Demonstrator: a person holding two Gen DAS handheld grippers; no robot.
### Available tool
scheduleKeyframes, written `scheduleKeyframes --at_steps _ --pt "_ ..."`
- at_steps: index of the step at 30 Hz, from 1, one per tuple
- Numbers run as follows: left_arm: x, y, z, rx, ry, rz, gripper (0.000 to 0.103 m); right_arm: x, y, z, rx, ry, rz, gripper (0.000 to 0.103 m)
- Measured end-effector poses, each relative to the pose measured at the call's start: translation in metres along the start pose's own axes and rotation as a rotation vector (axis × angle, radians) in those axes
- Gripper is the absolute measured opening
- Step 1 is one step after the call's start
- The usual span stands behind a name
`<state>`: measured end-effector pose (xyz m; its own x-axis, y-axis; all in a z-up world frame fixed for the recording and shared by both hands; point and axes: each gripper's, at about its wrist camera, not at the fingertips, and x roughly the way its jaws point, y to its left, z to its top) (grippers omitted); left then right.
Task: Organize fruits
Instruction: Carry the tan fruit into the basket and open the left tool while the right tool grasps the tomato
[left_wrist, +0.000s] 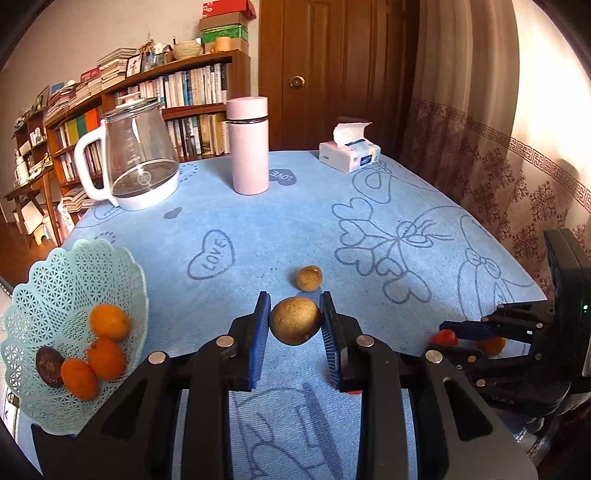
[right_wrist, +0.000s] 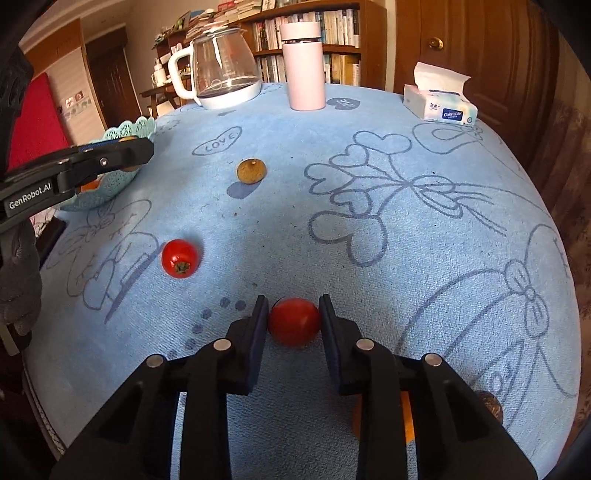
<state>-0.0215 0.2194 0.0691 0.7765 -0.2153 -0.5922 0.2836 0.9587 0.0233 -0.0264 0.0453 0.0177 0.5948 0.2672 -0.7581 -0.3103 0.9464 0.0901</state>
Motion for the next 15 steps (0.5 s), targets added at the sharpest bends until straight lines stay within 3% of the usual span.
scheduleKeyframes --at_steps 7,15 --pt "-0.012 0.017 0.007 -0.015 -0.034 0.053 0.028 -0.004 0.005 0.008 0.012 -0.030 0.006 0.028" --pt "-0.033 0.067 0.013 -0.090 -0.082 0.160 0.028 -0.011 0.011 0.027 0.038 -0.084 0.042 0.028"
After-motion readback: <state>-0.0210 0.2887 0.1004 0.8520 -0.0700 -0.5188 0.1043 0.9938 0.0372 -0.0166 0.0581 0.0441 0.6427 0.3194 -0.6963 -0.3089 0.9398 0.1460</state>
